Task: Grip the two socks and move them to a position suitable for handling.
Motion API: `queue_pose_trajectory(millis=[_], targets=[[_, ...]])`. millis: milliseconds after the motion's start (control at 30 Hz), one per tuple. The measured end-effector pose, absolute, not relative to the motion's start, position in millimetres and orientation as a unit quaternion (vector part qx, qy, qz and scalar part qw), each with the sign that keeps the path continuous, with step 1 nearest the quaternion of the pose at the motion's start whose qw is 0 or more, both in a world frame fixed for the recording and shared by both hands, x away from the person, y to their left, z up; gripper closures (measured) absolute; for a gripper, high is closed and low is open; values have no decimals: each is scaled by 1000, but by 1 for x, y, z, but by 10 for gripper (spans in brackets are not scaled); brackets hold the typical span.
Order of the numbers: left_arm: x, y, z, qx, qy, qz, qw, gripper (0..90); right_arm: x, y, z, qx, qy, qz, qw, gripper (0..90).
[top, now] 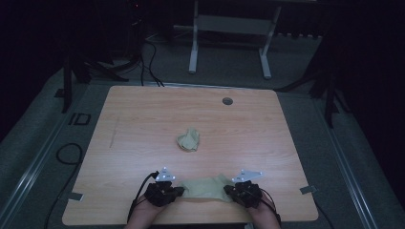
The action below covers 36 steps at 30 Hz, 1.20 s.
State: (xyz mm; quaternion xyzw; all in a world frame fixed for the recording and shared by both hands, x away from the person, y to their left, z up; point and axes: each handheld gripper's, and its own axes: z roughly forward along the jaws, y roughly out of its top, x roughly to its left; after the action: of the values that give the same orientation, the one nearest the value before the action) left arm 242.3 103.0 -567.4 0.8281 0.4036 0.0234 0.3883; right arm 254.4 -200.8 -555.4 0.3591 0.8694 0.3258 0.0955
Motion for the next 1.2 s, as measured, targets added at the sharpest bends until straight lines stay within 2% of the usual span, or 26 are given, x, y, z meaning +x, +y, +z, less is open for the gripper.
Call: queue_pose_trajectory(millis=[300, 433, 467, 500, 533, 667, 833, 1200], targets=[[245, 101, -568, 826, 402, 23, 394, 858, 253, -209, -555, 370, 865, 328, 93, 847], [244, 103, -565, 823, 401, 24, 401, 768, 251, -207, -549, 364, 864, 337, 89, 792], [243, 104, -562, 823, 398, 25, 405, 768, 251, -207, -549, 364, 864, 337, 89, 792], [241, 105, -556, 822, 394, 38, 410, 661, 252, -206, -543, 359, 862, 345, 91, 742], [240, 107, -553, 818, 392, 42, 418, 611, 253, -206, -540, 358, 861, 348, 94, 728], [236, 116, -543, 817, 385, 66, 423, 499, 264, -206, -532, 359, 856, 359, 98, 615], [233, 135, -540, 812, 387, 82, 428, 455, 280, -199, -521, 351, 852, 373, 105, 531], [234, 168, -555, 793, 424, 97, 428, 335, 330, -160, -501, 337, 848, 394, 111, 478]])
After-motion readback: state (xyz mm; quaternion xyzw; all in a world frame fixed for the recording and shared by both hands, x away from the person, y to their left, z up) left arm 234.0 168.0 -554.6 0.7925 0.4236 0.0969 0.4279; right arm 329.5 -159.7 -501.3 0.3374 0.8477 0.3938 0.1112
